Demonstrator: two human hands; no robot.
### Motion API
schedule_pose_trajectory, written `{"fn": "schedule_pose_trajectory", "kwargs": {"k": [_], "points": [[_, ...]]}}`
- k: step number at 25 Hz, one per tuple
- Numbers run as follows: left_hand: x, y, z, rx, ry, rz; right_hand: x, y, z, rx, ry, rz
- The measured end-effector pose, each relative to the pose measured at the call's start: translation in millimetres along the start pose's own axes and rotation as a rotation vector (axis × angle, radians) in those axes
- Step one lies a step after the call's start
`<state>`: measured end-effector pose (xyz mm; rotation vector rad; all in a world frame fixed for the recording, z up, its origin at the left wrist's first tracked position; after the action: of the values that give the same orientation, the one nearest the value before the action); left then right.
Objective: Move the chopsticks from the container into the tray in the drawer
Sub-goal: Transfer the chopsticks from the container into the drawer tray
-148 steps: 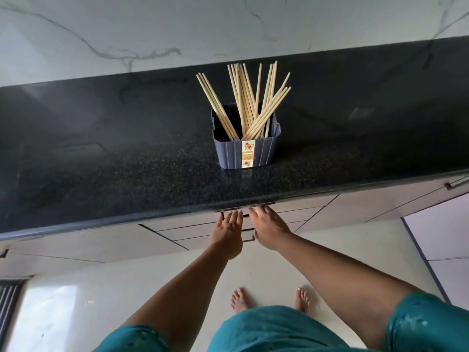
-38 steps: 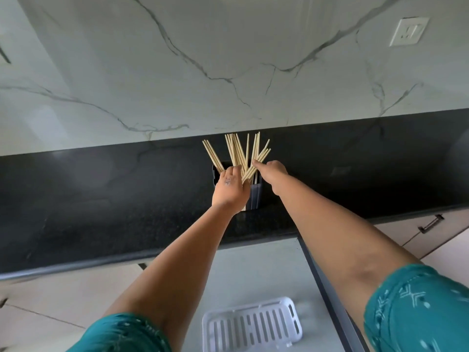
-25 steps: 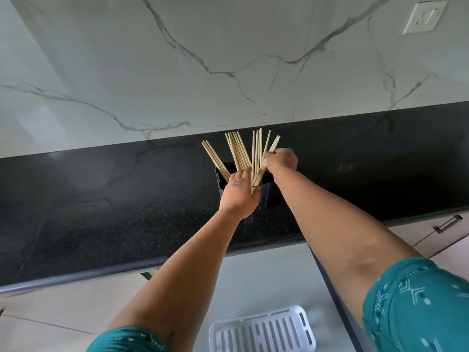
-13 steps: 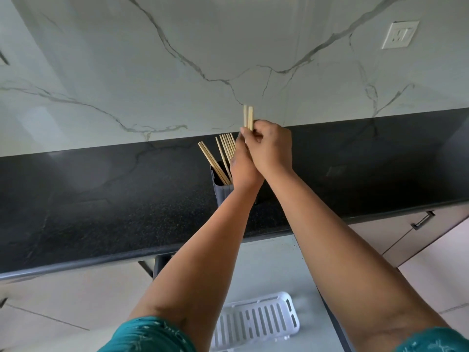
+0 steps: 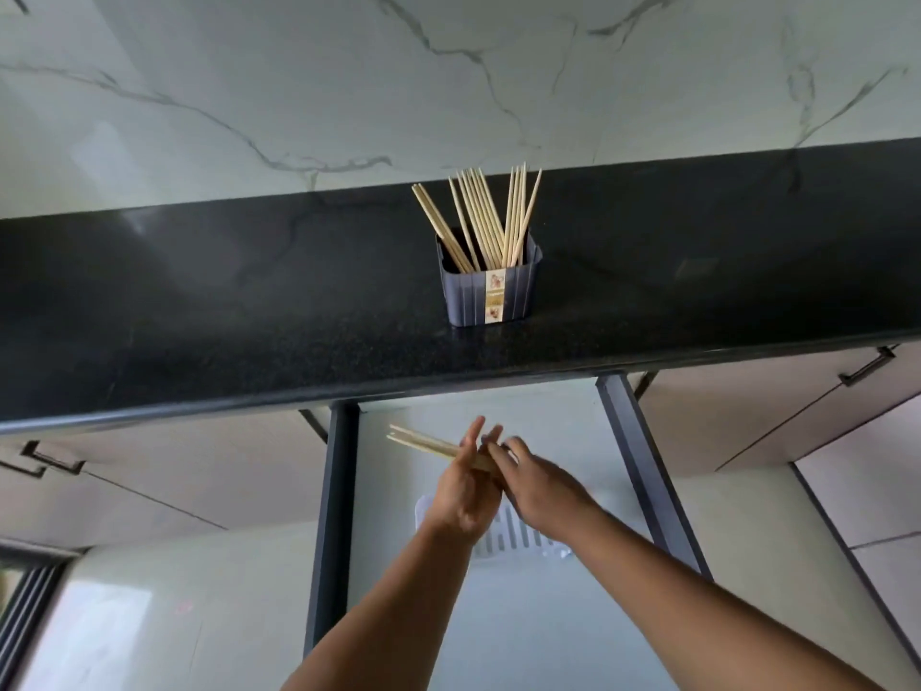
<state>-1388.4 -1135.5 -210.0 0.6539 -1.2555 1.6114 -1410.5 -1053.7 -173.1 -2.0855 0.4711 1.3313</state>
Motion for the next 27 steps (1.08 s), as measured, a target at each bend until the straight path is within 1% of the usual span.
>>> {"fn": "schedule_pose_trajectory", "kwargs": {"k": [2, 3, 5, 6, 7, 8, 9, 10, 11, 12, 13, 14, 15, 16, 18, 20, 24, 27], "points": [[-33.3, -7.7, -13.4, -0.057, 0.079, 0.105, 36.1, -5.8, 7.6, 0.018, -0.161, -0.021], [-49.1, -9.9, -10.2, -0.039, 0.086, 0.169, 49.2, -8.9, 12.1, 0.012, -0.230, -0.022], [-82.6, -16.6, 12.4, 0.072, 0.099, 0.364, 67.8, -9.1, 26.6, 0.021, -0.284, -0.098], [-98.7, -23.1, 28.1, 0.133, 0.170, 0.487, 76.3, -7.5, 35.9, 0.042, -0.282, -0.175], [-111.0, -31.8, 43.1, 0.167, 0.328, 0.597, 84.0, -4.8, 44.5, 0.067, -0.284, -0.242], [-117.8, -41.9, 55.4, 0.169, 0.576, 0.680, 90.5, -1.3, 50.2, 0.090, -0.291, -0.280], [-118.1, -50.5, 63.5, 0.175, 0.887, 0.705, 95.0, 2.5, 51.9, 0.109, -0.307, -0.308], [-112.4, -54.3, 63.9, 0.191, 1.234, 0.640, 100.5, 5.3, 50.9, 0.118, -0.318, -0.339], [-104.1, -54.2, 54.1, 0.186, 1.562, 0.483, 106.8, 7.6, 48.8, 0.121, -0.321, -0.367], [-98.4, -53.0, 36.8, 0.129, 1.821, 0.284, 113.3, 9.4, 46.8, 0.122, -0.324, -0.390], [-97.4, -51.6, 17.7, 0.023, 2.011, 0.102, 117.7, 9.9, 45.7, 0.124, -0.315, -0.411], [-101.6, -48.6, 1.4, -0.087, 2.169, -0.030, 119.6, 10.8, 46.0, 0.127, -0.295, -0.428], [-107.2, -45.7, -10.9, -0.180, 2.303, -0.111, 120.2, 12.4, 48.1, 0.124, -0.276, -0.440], [-112.3, -43.4, -19.4, -0.258, 2.407, -0.155, 119.6, 13.4, 49.6, 0.116, -0.253, -0.447], [-119.7, -39.2, -25.7, -0.375, 2.536, -0.185, 117.0, 12.8, 52.6, 0.118, -0.195, -0.455], [-121.8, -36.7, -25.5, -0.416, 2.580, -0.203, 118.7, 6.7, 56.0, 0.149, -0.087, -0.457], [-113.6, -37.2, -20.5, -0.319, 2.570, -0.219, 123.7, -8.9, 61.6, 0.241, 0.094, -0.465], [-106.8, -40.0, -17.8, -0.282, 2.535, -0.191, 119.7, -13.3, 62.2, 0.284, 0.148, -0.477]]}}
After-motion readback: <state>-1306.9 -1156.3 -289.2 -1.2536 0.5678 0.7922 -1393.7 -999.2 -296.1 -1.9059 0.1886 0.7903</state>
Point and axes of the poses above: each hand's wrist, its own y-axis towards the middle knuckle, its own x-axis out of the palm, z = x × y, the point moved 6 cm from there along y, towards the middle knuckle, and after that the axes turned 9 degrees about -z, right-handed, at the moved point
